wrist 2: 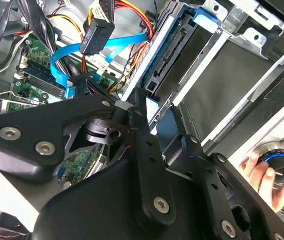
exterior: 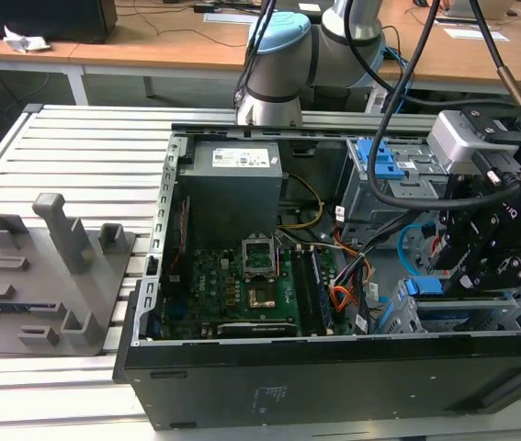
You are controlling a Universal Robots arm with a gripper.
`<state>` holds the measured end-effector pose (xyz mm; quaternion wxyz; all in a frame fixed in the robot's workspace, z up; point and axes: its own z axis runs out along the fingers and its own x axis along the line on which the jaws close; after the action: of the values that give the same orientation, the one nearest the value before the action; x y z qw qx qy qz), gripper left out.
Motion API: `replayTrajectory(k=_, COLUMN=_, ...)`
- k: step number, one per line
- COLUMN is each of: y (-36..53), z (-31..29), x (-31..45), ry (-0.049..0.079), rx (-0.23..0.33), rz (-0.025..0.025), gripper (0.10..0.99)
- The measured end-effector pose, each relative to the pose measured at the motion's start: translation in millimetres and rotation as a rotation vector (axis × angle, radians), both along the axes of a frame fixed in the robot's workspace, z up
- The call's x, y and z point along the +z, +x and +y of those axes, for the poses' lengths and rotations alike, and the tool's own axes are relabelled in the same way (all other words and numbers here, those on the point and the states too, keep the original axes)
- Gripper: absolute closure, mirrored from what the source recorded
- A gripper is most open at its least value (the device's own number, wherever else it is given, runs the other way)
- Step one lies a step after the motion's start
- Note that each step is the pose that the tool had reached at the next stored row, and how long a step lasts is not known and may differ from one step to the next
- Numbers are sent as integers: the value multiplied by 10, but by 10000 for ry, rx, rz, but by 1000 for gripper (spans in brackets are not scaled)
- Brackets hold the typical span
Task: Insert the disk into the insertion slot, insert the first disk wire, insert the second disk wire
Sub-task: 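Insert the first disk wire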
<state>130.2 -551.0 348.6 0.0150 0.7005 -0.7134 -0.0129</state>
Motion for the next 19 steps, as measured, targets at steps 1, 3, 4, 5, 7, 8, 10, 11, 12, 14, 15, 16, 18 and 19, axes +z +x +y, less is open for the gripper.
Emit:
replayTrajectory(k=1, y=43, z=-1, x=0, ry=0, rx=0, rz=0, gripper=725)
replayTrajectory(k=3, y=180, z=2, x=0, ry=-6, rx=-1, rz=1, gripper=725)
replayTrajectory(k=4, y=244, z=5, x=0, ry=-27, rx=0, rz=4, gripper=725)
replayTrajectory(k=5, y=306, z=10, x=0, ry=-60, rx=1, rz=9, gripper=725)
replayTrajectory(k=7, y=383, z=13, x=0, ry=-81, rx=0, rz=11, gripper=725)
replayTrajectory(k=8, y=401, z=13, x=2, ry=-88, rx=1, rz=12, gripper=725)
replayTrajectory(k=10, y=404, z=13, x=51, ry=-113, rx=-1, rz=11, gripper=725)
replayTrajectory(k=11, y=405, z=13, x=95, ry=-132, rx=-1, rz=11, gripper=725)
replayTrajectory(k=12, y=405, z=14, x=139, ry=-152, rx=-1, rz=12, gripper=725)
replayTrajectory(k=14, y=405, z=16, x=197, ry=-185, rx=0, rz=11, gripper=725)
replayTrajectory(k=15, y=405, z=16, x=216, ry=-203, rx=0, rz=12, gripper=725)
replayTrajectory(k=16, y=406, z=16, x=216, ry=-203, rx=0, rz=12, gripper=725)
replayTrajectory(k=18, y=406, z=16, x=216, ry=-204, rx=0, rz=12, gripper=725)
replayTrajectory(k=19, y=406, z=16, x=217, ry=-205, rx=0, rz=12, gripper=725)
